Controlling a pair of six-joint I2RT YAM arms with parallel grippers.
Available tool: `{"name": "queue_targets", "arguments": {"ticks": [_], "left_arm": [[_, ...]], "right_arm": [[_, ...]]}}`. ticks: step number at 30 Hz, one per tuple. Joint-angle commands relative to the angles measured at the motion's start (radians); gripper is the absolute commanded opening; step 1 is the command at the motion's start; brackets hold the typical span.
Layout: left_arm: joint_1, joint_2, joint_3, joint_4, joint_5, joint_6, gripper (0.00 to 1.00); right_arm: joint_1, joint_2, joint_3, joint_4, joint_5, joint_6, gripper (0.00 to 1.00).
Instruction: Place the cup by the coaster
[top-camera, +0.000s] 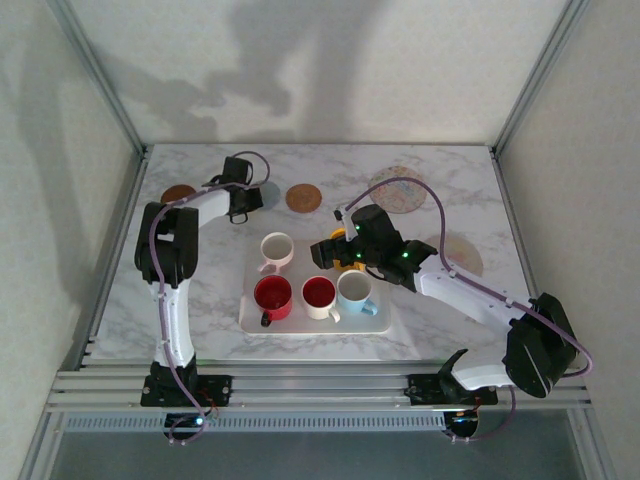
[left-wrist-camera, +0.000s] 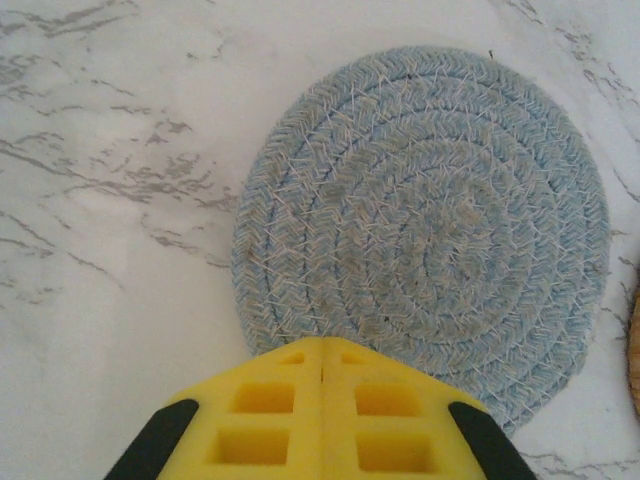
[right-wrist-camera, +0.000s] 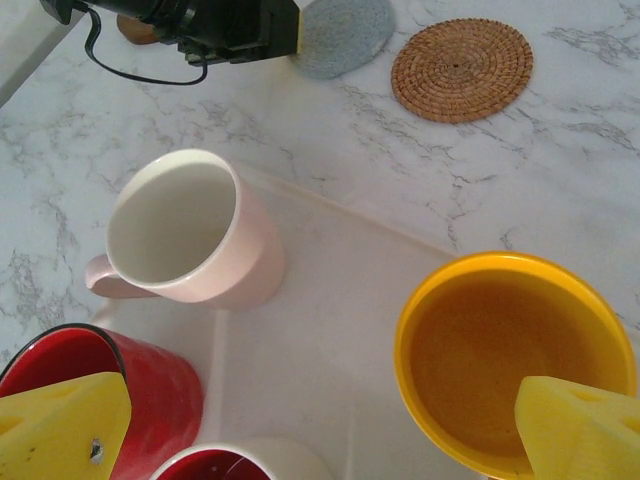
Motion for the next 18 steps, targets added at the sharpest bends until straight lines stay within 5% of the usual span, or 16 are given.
{"name": "queue_targets", "arguments": {"ticks": [1,18], "left_arm": [[-0.017,0.009,-0.057,-0.159,-0.013,0.019,0.00],[-0.024,-0.019,-0.055,-0.173,-0.015,0.035,0.00]], "right_arm": [[0.007,-0.018,-0.017,0.016,0.027,-0.012,0.99],[0.007,-0.024,-0.025,0.019,0.023,-0.004,0.99]]}}
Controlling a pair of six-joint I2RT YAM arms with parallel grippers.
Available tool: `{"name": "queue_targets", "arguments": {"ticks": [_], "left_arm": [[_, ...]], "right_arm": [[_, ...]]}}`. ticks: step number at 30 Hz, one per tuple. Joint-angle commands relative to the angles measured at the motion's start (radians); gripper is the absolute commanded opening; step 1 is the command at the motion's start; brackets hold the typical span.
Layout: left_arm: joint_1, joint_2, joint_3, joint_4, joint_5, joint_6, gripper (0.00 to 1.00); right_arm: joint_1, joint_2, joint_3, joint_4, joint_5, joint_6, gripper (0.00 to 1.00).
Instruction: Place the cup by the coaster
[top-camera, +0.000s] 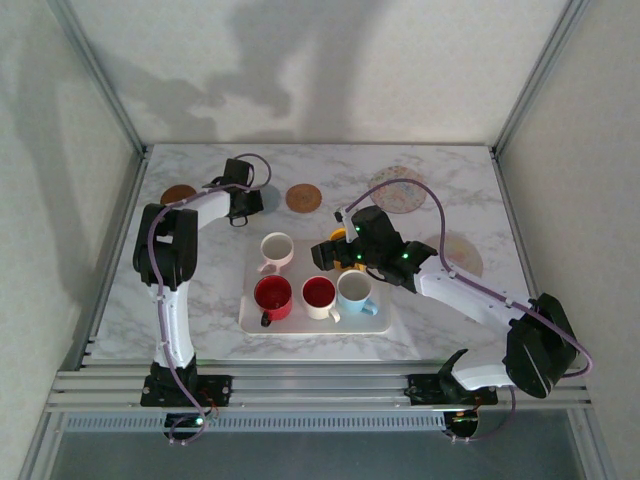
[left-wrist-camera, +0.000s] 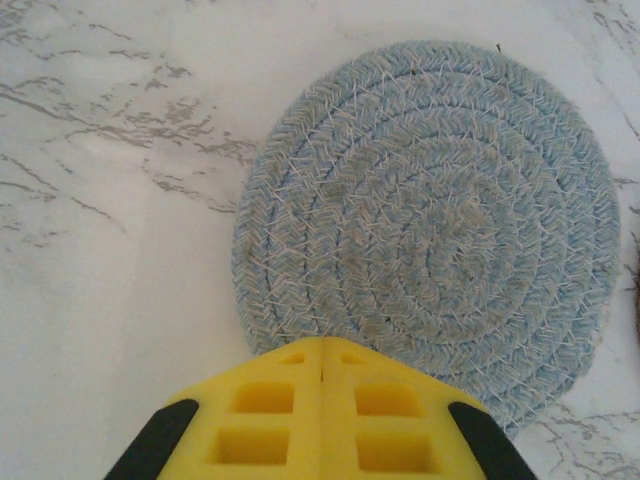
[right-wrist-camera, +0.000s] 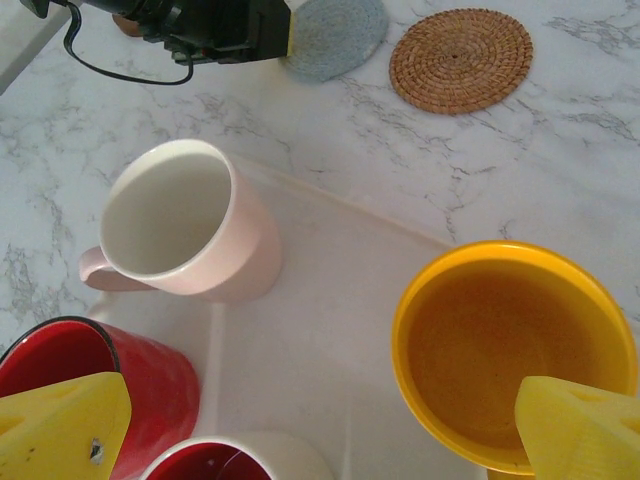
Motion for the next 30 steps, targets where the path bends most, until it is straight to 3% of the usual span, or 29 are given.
{"name": "queue_targets", "arguments": {"ticks": [1,17,30], "left_arm": [[-0.014,0.009,-0.025,-0.146,-0.005,0.021,0.00],[-0.031,-0.050,0.056,-0.185,-0.010,0.017,0.05],[-0.038,-0.222,0.148,-0.285,-0.055,0.041,0.15]], "right_arm": [[0.007,-0.022,-0.012,0.018,0.023,-0.004,0.99],[0.008,-0.023,0.016,-0.005,0.004,-0.016,0.99],[0.044,-0.040,0.096,-0.141,-0.051,-0.101,0.99]]}}
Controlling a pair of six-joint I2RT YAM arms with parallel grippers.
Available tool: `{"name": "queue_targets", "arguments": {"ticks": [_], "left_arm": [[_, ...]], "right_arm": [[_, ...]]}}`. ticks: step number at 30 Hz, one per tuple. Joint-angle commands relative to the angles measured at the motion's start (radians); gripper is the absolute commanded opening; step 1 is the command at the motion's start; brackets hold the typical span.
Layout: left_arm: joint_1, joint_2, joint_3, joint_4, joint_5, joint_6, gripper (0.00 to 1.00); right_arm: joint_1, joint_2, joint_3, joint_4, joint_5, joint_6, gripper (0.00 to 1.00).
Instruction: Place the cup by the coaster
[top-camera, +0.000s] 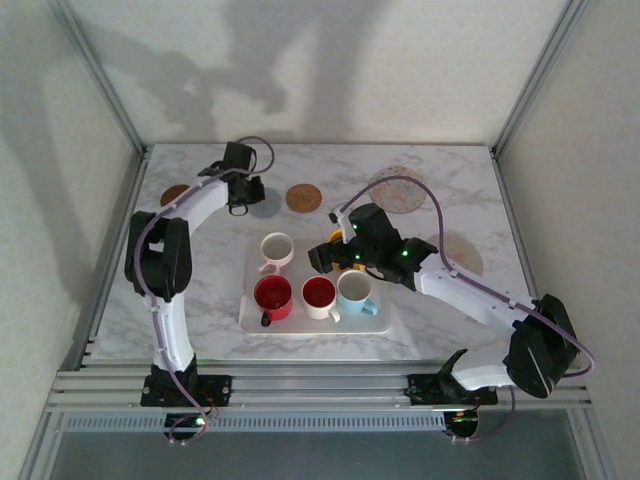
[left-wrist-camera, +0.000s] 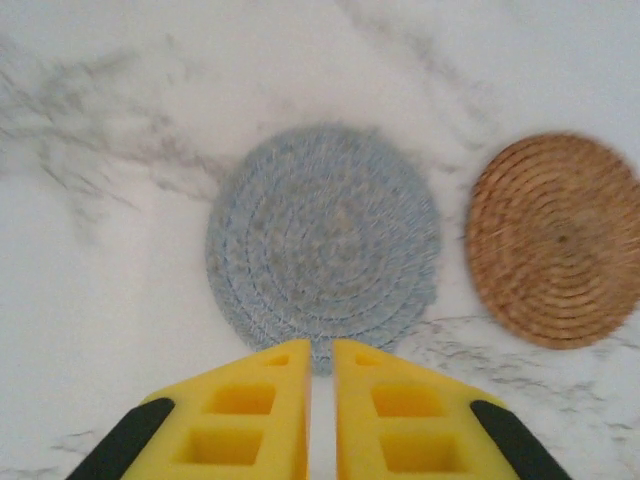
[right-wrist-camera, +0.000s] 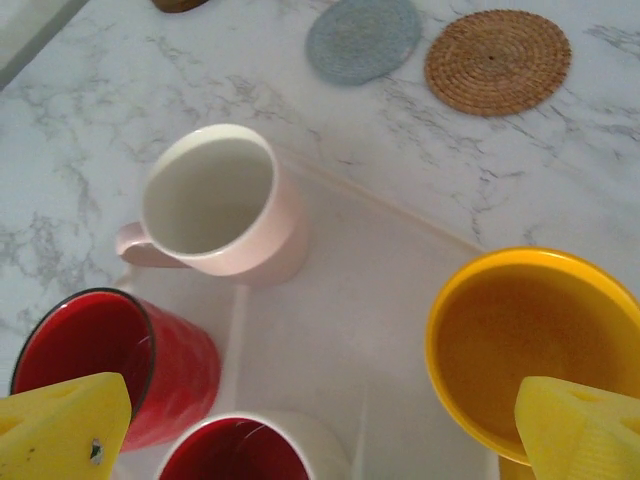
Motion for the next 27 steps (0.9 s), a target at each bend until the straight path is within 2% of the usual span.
{"name": "queue_targets", "arguments": {"ticks": [1,7,12,20,27], "left_arm": [[-0.002,-0.098,0.035,-0.073,-0.036,0.024,0.15],[0.011,-0.214,-0.005,-0.109,-0.020,0.047,0.17],[0.056,-0.312,-0.098,-0.110,-0.018,0.036,0.17],[0.176,-0.439,-0.265,-0.062,0.013,0.021,0.07],[0.271,-0.463,-0.350,-0.006,0.025,0.021,0.00]], "right_arm": [[0.020,-0.044,0.035,-0.061,-0.023,-0.041,0.99],[0.038,-0.097,0.029,-0.068,-0.069,-0.022,0.99],[0.053,-0.128,0.019,-0.060,-0.120,-0.002,0.99],[0.061,-0.131,0.023,-0.055,-0.162,0.008,0.99],[0.062,-0.091,0.041,-0.015,-0.212,0.029,0.99]]}}
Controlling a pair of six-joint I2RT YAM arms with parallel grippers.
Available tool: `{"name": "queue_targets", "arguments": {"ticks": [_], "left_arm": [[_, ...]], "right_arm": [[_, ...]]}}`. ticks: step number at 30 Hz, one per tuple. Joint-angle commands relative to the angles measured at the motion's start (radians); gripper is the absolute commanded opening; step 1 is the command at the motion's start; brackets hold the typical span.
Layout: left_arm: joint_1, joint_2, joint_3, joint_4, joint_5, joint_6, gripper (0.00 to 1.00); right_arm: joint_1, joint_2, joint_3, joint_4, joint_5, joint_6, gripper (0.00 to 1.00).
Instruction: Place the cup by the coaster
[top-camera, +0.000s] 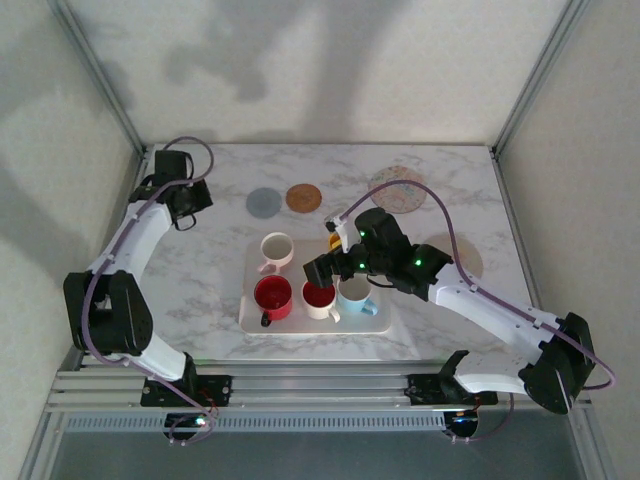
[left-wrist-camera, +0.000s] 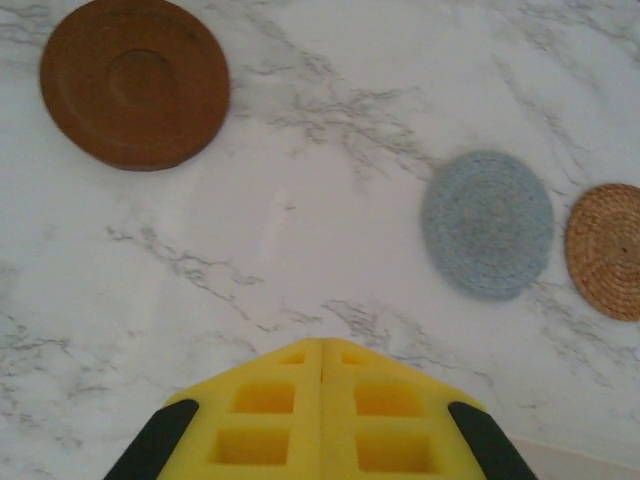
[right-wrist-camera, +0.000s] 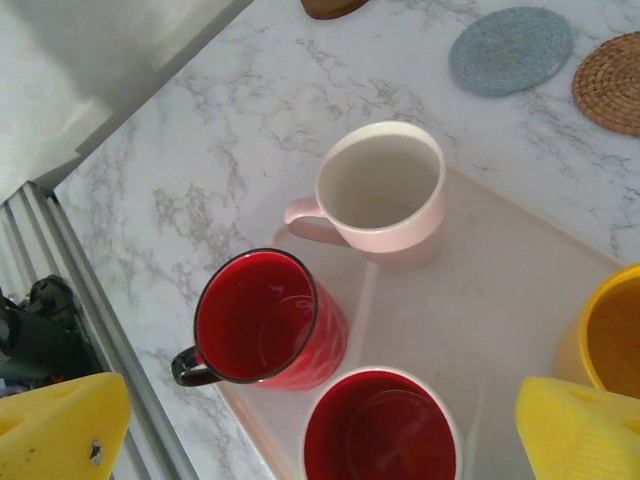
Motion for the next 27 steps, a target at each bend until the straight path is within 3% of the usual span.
{"name": "queue_targets", "arguments": {"ticks": [1,15,27], "left_arm": [[0.041,-0.020,-0.033,0.044,0.021,-0.004,0.00],[0.146,0.199,0.071,0.085,0.016,0.025,0.00],[0.160,0.428,0.229,0.111,-0.031,0.034,0.00]], "right_arm": [[0.011,0.030,0.042,0.034,-0.047,0.019,0.99],[0.011,0.172,0.126,0.089,-0.074,0.033,0.99],[0.011,0.330,0.227,0.126,-0.097,0.019,0.99]]}}
